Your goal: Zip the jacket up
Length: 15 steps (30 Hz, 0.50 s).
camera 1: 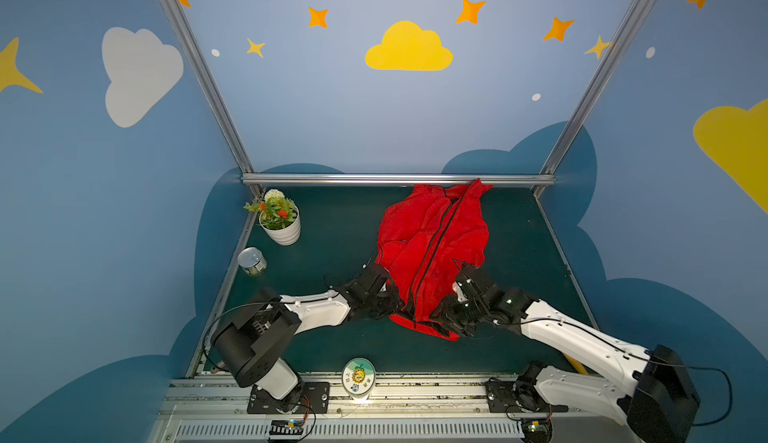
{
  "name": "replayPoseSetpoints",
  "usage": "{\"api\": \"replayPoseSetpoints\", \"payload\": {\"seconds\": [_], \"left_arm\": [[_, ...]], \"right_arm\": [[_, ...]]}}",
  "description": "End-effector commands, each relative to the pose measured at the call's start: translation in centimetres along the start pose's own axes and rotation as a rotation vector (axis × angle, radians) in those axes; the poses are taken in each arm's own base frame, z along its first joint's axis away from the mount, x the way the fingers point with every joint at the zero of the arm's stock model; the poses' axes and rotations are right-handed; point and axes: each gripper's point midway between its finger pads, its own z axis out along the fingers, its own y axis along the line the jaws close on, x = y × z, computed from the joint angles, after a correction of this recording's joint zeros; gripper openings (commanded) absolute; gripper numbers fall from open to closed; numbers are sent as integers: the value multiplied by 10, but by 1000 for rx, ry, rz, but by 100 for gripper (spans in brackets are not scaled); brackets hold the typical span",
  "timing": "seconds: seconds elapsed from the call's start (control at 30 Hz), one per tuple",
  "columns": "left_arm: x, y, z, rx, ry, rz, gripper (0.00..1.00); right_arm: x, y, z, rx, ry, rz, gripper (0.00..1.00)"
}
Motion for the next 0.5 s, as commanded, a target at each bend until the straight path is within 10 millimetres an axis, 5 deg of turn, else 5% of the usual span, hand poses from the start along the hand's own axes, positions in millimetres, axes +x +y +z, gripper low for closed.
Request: {"api": "replayPoseSetpoints", "payload": {"seconds": [0.0,0.3,0.47], "left_arm": [[8,-18,6,44,31,26,3],[20,-4,14,10,65,7,3],[27,5,17,-17,95,-11,3]], "right_arm": [[-4,27,14,-110,12,-25,50],[-1,-11,52,-64,59,88,50],[-8,-9,61,-82,58,84,48]]}}
